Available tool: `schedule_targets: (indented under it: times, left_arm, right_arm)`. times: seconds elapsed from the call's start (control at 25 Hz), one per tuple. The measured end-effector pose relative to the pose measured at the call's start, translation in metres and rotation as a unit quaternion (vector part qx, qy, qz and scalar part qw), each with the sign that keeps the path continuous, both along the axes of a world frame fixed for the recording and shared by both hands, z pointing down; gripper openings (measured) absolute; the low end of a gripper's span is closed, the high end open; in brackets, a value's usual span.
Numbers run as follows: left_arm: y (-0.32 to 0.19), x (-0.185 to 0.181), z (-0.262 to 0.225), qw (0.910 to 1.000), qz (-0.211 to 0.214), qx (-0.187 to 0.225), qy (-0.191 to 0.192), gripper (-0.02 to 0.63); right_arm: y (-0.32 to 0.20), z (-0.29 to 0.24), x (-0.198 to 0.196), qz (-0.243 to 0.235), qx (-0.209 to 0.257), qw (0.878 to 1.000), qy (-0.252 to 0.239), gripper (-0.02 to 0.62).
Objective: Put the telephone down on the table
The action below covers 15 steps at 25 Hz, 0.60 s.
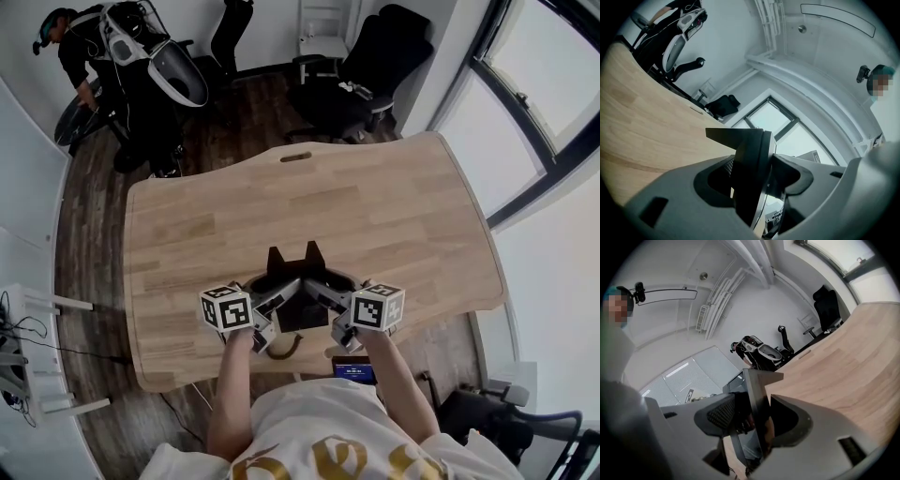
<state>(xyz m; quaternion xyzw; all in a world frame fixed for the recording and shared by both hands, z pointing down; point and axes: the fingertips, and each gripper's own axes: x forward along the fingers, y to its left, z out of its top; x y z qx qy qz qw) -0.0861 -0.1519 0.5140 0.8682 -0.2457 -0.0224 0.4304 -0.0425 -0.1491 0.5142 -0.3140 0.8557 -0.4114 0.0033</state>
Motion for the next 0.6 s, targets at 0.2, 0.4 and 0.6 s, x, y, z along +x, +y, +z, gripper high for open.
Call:
schedule_targets:
  times: [0.2,0.4,0.6]
  left_arm:
    - [-0.009,-0.004,0.013,0.9998,-0.008,-0.017,0.002,0.239]
    - [-0.020,-0.003,0.028,0.9995,-0.009,-0.032,0.001,0.239]
    - [-0.032,-0.001,0.043,0.9988,-0.007,-0.048,0.001,0.239]
  right_arm:
    - [-0.010,0.013,-0.005,-0.010,-0.014,1.000,0.002,0.225]
    - [-0.021,0.028,-0.004,-0.016,-0.028,0.999,0.002,0.225]
    - [-0.034,0.043,-0.002,-0.021,-0.042,0.999,0.003,0.225]
